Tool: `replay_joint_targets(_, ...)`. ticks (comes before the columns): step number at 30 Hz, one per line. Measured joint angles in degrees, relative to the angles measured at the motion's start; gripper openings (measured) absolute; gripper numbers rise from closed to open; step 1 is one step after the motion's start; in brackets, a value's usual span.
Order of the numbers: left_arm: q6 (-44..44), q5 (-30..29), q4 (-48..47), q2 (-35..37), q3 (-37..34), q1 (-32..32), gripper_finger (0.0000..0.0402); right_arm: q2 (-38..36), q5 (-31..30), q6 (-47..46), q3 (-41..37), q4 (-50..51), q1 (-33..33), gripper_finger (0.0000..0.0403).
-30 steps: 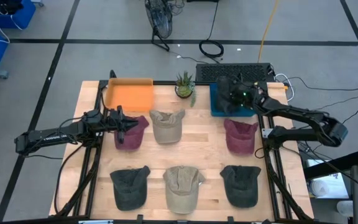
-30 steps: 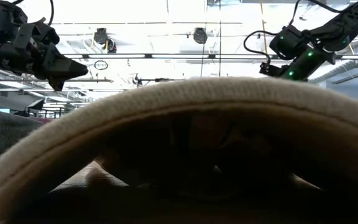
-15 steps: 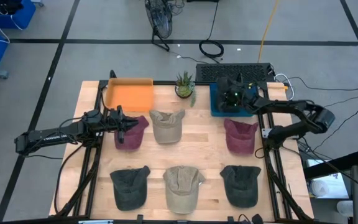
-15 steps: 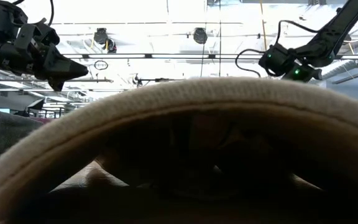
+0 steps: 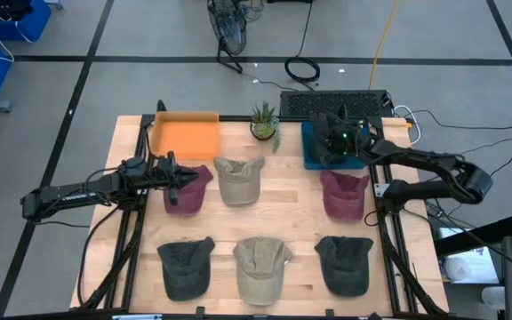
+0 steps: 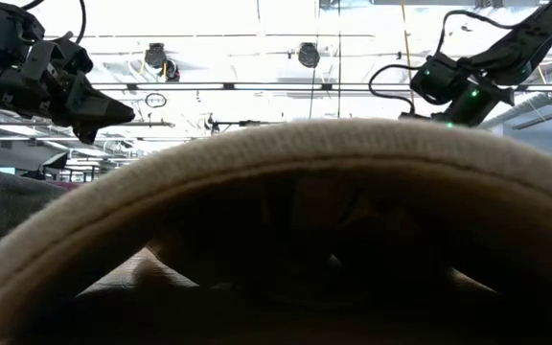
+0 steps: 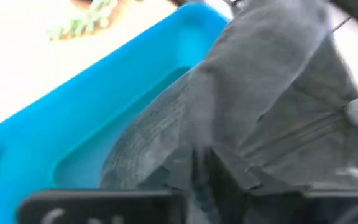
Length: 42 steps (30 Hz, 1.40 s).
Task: Pick & Place hat
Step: Put the top black cap into the blue bin
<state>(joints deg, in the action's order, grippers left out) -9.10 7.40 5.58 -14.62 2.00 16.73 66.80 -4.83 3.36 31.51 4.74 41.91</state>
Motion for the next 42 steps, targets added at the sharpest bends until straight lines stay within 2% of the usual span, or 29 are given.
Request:
replay_joint_targets(2, -0.1, 0.0, 0.0, 0.0, 0.0, 0.0, 0.0042, -0.6, 0.9, 0.8, 0.0, 2.2, 0.0, 0.0008)
replay_joint_targets(4, -0.1, 0.0, 0.0, 0.0, 0.0, 0.0, 0.0042, -0.9, 0.5, 0.8, 0.0, 3.5, 0.0, 0.0015)
replay_joint_targets(14, 0.2, 0.0, -0.8, 0.0, 0.0, 0.0, 0.0042, -5.6, 0.7, 6.3, 0.0, 3.4, 0.0, 0.0087)
replay_joint_targets(19, 0.4, 0.0, -1.1, 0.0, 0.0, 0.0, 0.0042, -7.1, 5.4, 6.5, 0.0, 4.5, -0.1, 0.013)
replay_joint_targets(25, 0.1, 0.0, -1.2, 0.0, 0.0, 0.0, 0.0042, -4.9, 4.8, 6.5, 0.0, 7.1, -0.4, 0.0145)
replay_joint_targets(33, 0.3, 0.0, -1.2, 0.0, 0.0, 0.0, 0.0042, -2.9, -1.0, 8.8, -0.1, 7.4, -0.4, 0.0109)
replay_joint_targets(42, 0.3, 0.0, -1.2, 0.0, 0.0, 0.0, 0.0042, -2.9, -1.4, 11.9, -0.1, 7.3, -0.4, 0.0013)
